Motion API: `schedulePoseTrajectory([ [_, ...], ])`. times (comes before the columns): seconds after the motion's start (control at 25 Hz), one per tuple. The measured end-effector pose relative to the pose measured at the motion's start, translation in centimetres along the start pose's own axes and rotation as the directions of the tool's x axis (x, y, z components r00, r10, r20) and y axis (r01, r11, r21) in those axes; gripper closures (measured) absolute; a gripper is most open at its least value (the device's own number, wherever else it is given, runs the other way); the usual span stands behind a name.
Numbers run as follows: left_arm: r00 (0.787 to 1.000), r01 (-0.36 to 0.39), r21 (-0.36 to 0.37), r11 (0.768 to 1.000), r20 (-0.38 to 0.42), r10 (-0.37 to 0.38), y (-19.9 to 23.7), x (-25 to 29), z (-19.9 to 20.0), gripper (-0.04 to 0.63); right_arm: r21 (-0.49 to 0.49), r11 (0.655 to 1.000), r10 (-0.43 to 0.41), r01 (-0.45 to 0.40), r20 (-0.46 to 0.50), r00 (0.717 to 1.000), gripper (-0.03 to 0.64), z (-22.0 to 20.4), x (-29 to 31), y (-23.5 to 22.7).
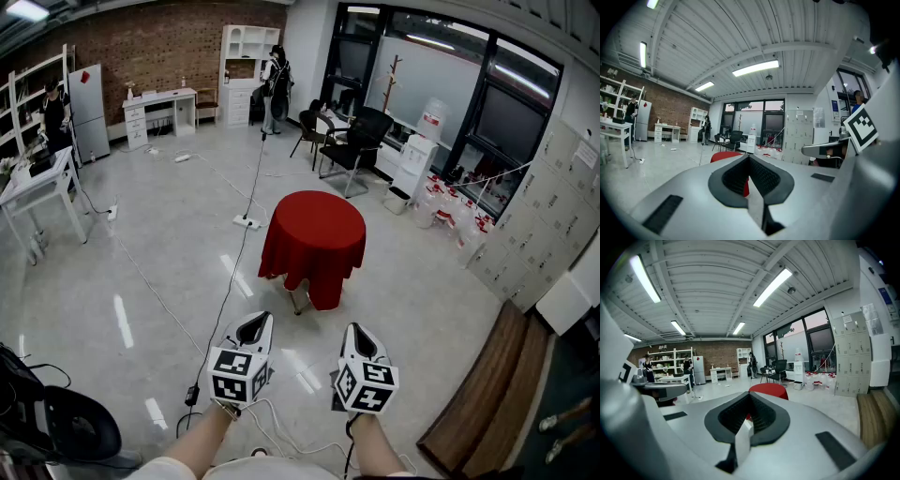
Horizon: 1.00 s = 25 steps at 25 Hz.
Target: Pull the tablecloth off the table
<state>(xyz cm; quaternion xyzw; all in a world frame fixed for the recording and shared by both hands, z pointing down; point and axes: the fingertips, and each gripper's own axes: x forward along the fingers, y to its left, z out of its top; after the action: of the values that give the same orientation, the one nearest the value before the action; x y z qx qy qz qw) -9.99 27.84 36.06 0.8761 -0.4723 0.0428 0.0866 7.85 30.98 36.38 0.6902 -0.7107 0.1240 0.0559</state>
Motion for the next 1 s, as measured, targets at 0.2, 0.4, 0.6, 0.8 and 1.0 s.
schedulePoseTrajectory([
  [0.2, 1.000, 0.008, 0.001, 1.000, -0.009, -0.008, 0.5, 0.1, -0.2, 0.578, 0.002, 1.000, -0.004, 0.004, -0.011, 1.000, 0.592, -0.3, 0.4, 0.6],
  [0.4, 0.999, 0.027, -0.006, 1.000, -0.023, -0.027, 0.7, 0.2, -0.6, 0.578, 0.008, 1.000, -0.001, 0.002, -0.036, 0.999, 0.592, -0.9, 0.4, 1.1],
  [0.6, 0.999, 0.042, -0.010, 0.999, -0.031, -0.043, 0.5, 0.3, -0.9, 0.578, 0.015, 1.000, -0.013, 0.014, -0.063, 0.998, 0.592, -1.5, 0.2, 1.1],
  [0.8, 0.999, 0.035, -0.015, 0.999, -0.031, -0.035, 0.6, 0.9, -1.4, 0.578, 0.018, 0.999, -0.040, 0.041, -0.053, 0.998, 0.592, -1.4, 0.7, 0.0],
  [1.0, 0.998, 0.023, -0.004, 1.000, -0.052, -0.023, 1.1, 2.0, -1.8, 0.578, 0.029, 0.998, -0.050, 0.051, -0.046, 0.998, 0.592, -1.5, 1.5, -0.9],
])
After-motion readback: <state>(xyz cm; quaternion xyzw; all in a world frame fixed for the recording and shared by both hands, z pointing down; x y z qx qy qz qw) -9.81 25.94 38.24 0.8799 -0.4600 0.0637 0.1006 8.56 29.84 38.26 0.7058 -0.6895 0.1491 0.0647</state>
